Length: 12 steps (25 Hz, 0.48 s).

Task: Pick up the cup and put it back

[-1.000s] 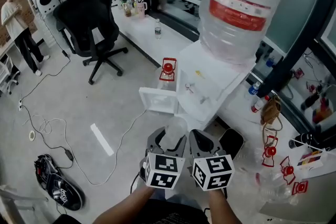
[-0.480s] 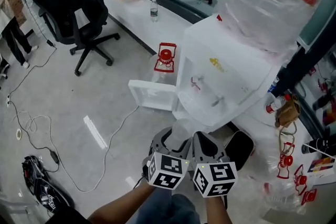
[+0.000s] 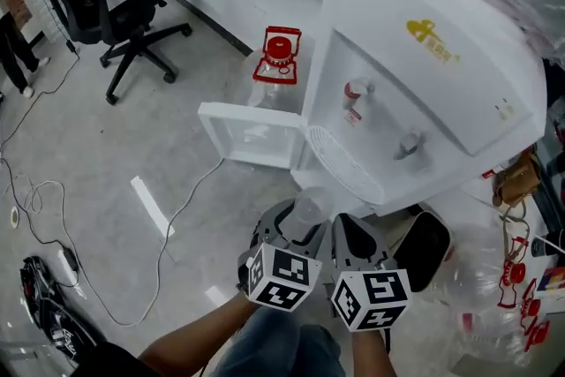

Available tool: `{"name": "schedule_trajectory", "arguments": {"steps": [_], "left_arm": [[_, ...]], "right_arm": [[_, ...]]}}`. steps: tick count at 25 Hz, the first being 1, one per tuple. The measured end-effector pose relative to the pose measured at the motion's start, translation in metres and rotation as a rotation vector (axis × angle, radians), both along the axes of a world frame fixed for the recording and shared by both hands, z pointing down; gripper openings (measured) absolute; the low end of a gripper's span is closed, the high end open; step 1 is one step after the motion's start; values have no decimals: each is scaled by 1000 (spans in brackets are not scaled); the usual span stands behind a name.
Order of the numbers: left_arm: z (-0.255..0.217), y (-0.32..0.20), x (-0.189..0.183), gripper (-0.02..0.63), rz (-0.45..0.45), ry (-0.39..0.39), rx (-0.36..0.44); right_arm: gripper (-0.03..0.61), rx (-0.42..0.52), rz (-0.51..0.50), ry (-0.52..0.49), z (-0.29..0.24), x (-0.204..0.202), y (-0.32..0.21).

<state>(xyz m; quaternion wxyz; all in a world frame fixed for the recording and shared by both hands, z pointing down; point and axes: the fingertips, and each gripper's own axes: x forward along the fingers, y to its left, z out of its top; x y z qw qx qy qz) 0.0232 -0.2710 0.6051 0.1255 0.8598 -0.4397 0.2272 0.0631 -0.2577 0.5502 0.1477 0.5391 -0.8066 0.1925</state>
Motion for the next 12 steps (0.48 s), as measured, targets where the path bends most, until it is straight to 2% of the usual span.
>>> {"name": "schedule_trajectory", "arguments": {"steps": [12], "left_arm": [[162,-47,37,250,83,7,13]], "right_arm": [[21,35,34,46,141,28,-35]]}}
